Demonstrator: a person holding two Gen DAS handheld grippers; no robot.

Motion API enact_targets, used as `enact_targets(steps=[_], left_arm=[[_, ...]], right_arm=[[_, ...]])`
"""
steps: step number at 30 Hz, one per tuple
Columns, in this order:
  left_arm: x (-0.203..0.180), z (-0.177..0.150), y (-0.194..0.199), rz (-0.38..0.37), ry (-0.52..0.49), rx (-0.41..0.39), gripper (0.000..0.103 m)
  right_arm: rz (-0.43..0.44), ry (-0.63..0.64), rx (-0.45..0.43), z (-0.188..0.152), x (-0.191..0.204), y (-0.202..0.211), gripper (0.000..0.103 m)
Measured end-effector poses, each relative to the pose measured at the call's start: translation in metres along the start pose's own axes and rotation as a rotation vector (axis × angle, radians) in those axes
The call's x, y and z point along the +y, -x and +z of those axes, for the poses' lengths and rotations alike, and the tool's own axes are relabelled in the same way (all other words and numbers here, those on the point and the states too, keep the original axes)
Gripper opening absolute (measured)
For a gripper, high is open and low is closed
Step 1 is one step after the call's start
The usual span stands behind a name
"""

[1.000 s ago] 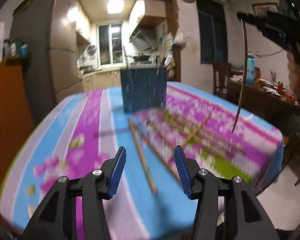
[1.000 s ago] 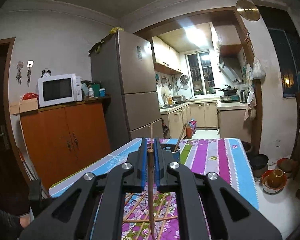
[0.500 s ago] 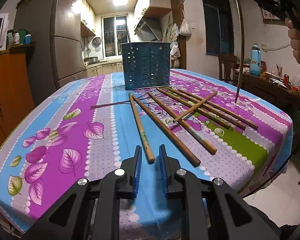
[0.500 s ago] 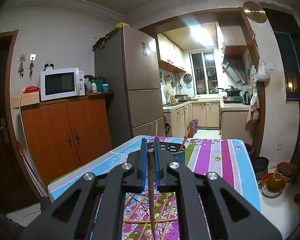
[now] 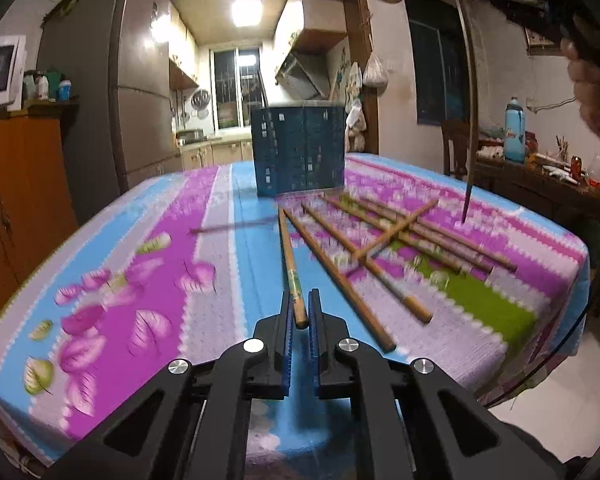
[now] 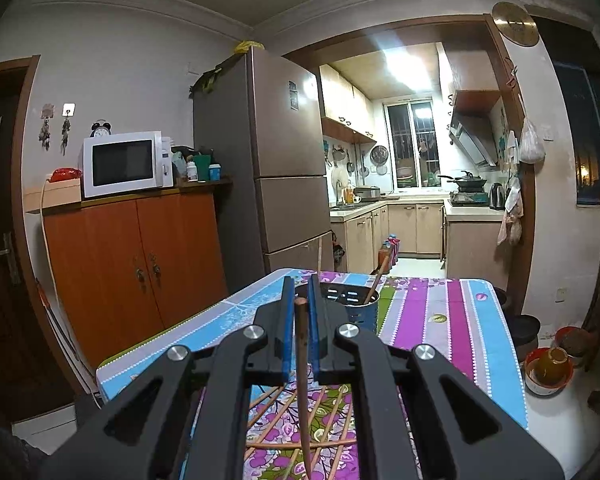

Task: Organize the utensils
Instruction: 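Carry the left tool's chopstick into the holder while the right tool lowers its chopstick in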

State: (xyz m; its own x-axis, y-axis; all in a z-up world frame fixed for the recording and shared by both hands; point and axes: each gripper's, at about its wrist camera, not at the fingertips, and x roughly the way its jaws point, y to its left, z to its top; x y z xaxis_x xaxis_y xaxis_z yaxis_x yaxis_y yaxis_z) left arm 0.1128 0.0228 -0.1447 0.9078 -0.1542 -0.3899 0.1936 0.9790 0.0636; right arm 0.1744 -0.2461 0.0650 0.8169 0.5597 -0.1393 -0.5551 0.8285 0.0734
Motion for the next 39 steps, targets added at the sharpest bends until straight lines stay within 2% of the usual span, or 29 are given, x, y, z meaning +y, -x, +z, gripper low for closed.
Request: enact_targets(steps=[8,17,27,39], left_arm=[[0.012,0.056,0.041,0.023,-0.008,-0.139,0.008],[0.016,0.122,0.044,-0.002,-0.021,-0.240,0.008],[0.016,0.187,0.021,-0.026,-0.063,-0.229,0.008],[0.024,0.248,0.020,-0.052,-0.053,-0.242,0.008]], right_arm=[[-0.001,0.008,-0.004,0.005,0.005,-0.002,0.005],[-0.008,0.011,-0.005,0.018,0.007,-0.010,0.005],[-0.024,0.019,0.005,0.026,0.004,-0.025,0.005],[-0.038,0.017,0.002,0.046,-0.006,-0.048,0.005]])
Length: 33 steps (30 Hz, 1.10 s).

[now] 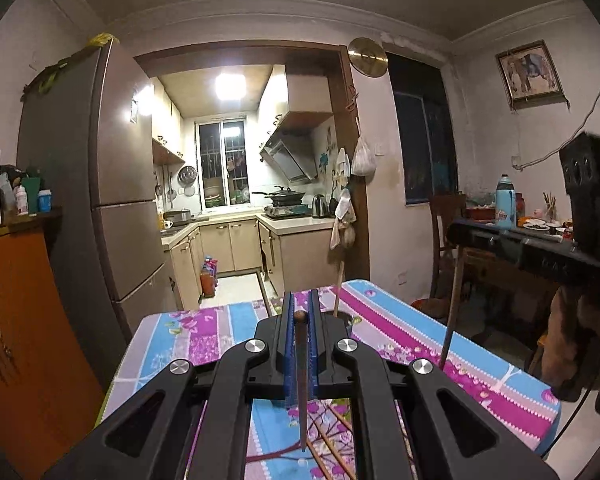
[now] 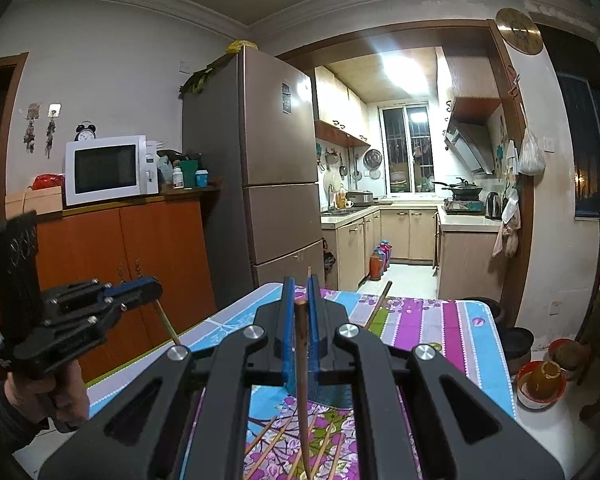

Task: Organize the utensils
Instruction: 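Carry the left tool's chopstick into the holder while the right tool lowers its chopstick in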

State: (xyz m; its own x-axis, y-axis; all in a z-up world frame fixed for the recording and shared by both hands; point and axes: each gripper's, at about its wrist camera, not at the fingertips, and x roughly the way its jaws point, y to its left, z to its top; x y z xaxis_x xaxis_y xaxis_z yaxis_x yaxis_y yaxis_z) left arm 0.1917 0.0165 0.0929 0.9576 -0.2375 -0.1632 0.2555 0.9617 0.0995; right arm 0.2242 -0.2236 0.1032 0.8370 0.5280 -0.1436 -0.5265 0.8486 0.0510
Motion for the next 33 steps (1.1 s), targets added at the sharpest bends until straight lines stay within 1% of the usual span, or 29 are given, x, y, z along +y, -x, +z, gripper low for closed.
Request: enact_targets(steps=[3,8,14,19,26,29,33], left_arm=[[0.001,0.017,-0.004,-0.005,0.003,-0.012,0.007],[0.005,0.047,-0.015,-0.006,0.008,-0.025,0.007],[0.019,0.083,-0.036,-0.011,0.040,-0.033,0.008],[0.032,0.105,-0.059,-0.008,0.069,-0.038,0.007],[0.039,0.126,-0.093,0.010,0.069,-0.046,0.007],[0.041,0.128,-0.110,0.011,0.071,-0.037,0.007],[0.041,0.120,-0.126,0.008,0.059,-0.014,0.008]], right_arm=[[-0.004,-0.002,0.002,0.008,-0.005,-0.008,0.005],[-0.017,0.008,-0.009,0.032,-0.010,-0.024,0.005],[-0.033,-0.001,-0.020,0.067,-0.024,-0.048,0.005],[-0.047,0.003,-0.024,0.093,-0.033,-0.075,0.005],[-0.055,0.010,-0.033,0.113,-0.041,-0.108,0.005],[-0.056,0.008,-0.028,0.111,-0.044,-0.122,0.005],[-0.057,0.005,-0.010,0.101,-0.051,-0.137,0.005]])
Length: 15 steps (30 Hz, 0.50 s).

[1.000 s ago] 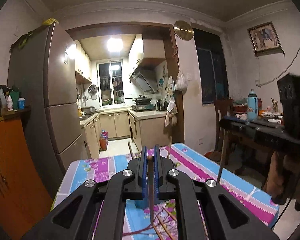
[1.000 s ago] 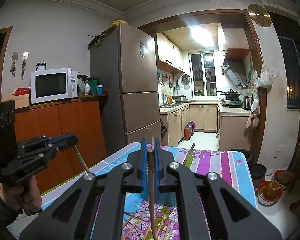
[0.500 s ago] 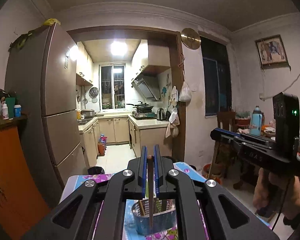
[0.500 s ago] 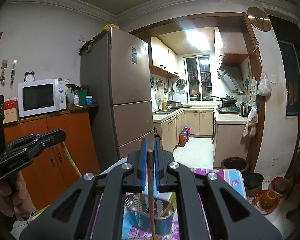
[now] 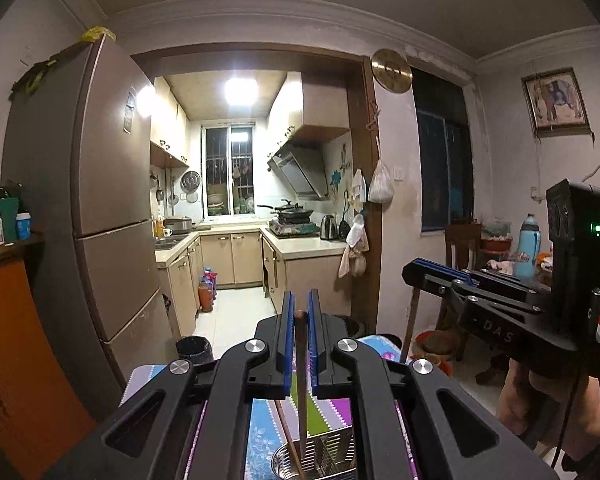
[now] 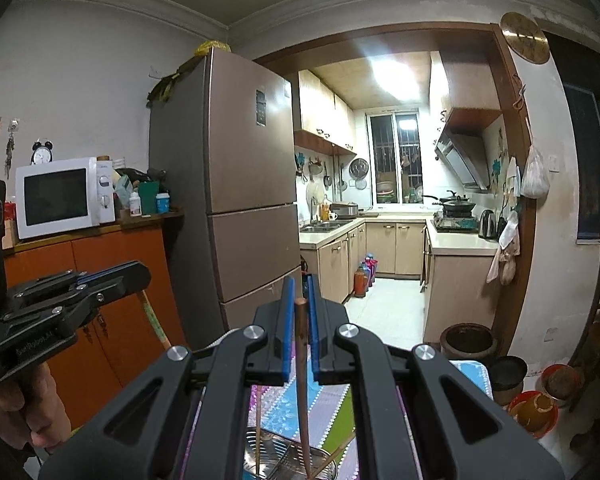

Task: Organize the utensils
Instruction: 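Carry the left tool's chopstick into the holder while the right tool lowers its chopstick in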

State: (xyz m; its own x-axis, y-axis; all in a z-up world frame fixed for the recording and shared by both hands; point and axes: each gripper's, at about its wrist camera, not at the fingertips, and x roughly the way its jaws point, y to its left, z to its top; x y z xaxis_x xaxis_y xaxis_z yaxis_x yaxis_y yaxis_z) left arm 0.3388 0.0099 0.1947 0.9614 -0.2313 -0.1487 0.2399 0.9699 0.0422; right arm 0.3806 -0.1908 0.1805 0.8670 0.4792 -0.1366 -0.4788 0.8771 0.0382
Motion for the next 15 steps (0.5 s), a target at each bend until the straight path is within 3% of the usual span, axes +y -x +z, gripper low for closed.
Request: enact_targets(steps=[15], left_arm=[[0.015,-0.038,-0.052,0.000,0.040,0.117,0.007]], right_arm=[[-0.006,-0.044,0.083,-0.040,-0.014,-0.027,0.005]])
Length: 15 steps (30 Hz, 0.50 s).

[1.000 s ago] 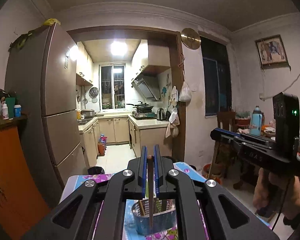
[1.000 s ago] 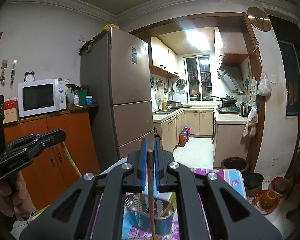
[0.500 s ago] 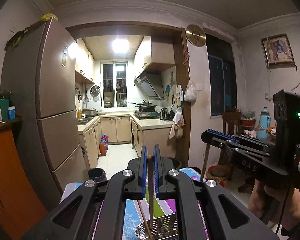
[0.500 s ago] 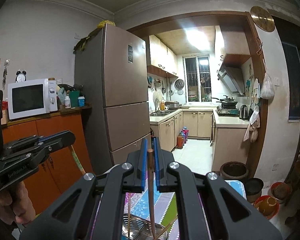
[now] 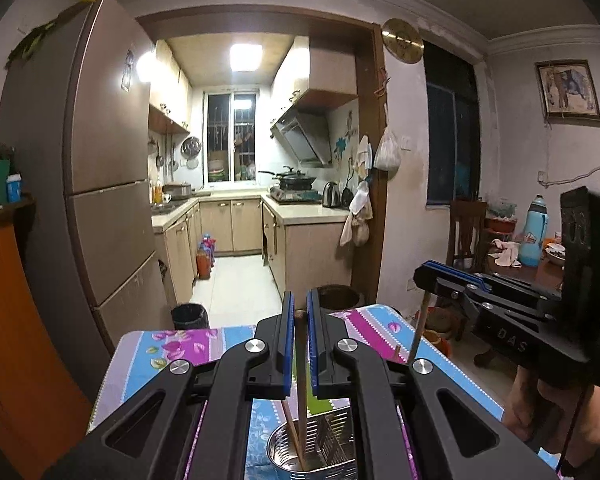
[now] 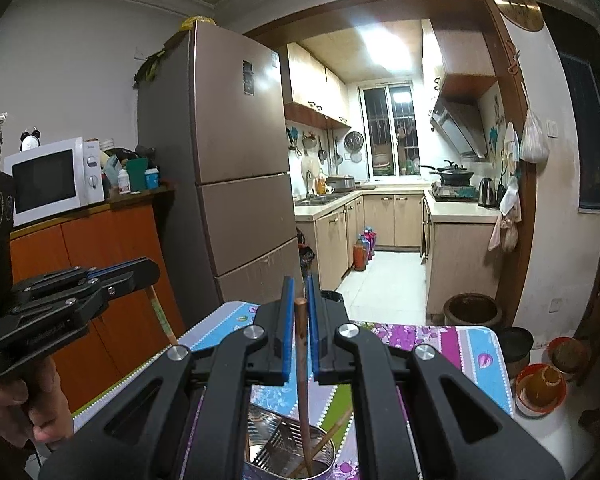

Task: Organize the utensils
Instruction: 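Carry the left tool's chopstick into the holder while the right tool lowers its chopstick in, then open both tools to release the chopsticks into the slotted holder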

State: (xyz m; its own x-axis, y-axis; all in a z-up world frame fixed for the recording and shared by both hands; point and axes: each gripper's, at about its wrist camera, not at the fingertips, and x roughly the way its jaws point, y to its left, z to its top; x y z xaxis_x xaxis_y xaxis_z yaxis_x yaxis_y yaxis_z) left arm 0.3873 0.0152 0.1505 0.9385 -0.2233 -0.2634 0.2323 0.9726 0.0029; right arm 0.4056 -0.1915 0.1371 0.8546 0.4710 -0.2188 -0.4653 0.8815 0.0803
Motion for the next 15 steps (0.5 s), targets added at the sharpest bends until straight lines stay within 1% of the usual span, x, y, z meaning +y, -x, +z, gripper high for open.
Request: enact_targets(steps=[8,11,12,13,15], left_arm=[[0.005,-0.008,-0.024,0.017,0.007,0.035,0.008],[0.006,-0.009,-0.039,0.032,0.013,0.056,0.008],[0.007,-0.011,-0.042,0.040,0.016,0.059,0.008],[0.010,-0.011,-0.048,0.049,0.023,0.066,0.008],[0.016,-0.011,-0.056,0.059,0.032,0.075,0.008]], right_arm=[[-0.008,-0.001,0.032,-0.005,-0.005,-0.014,0.005],[-0.023,-0.008,0.046,-0.006,-0.011,-0.022,0.006],[-0.031,-0.009,0.053,-0.006,-0.012,-0.025,0.011],[-0.038,-0.009,0.054,-0.006,-0.014,-0.026,0.021],[-0.044,-0.012,0.043,-0.004,-0.018,-0.025,0.030]])
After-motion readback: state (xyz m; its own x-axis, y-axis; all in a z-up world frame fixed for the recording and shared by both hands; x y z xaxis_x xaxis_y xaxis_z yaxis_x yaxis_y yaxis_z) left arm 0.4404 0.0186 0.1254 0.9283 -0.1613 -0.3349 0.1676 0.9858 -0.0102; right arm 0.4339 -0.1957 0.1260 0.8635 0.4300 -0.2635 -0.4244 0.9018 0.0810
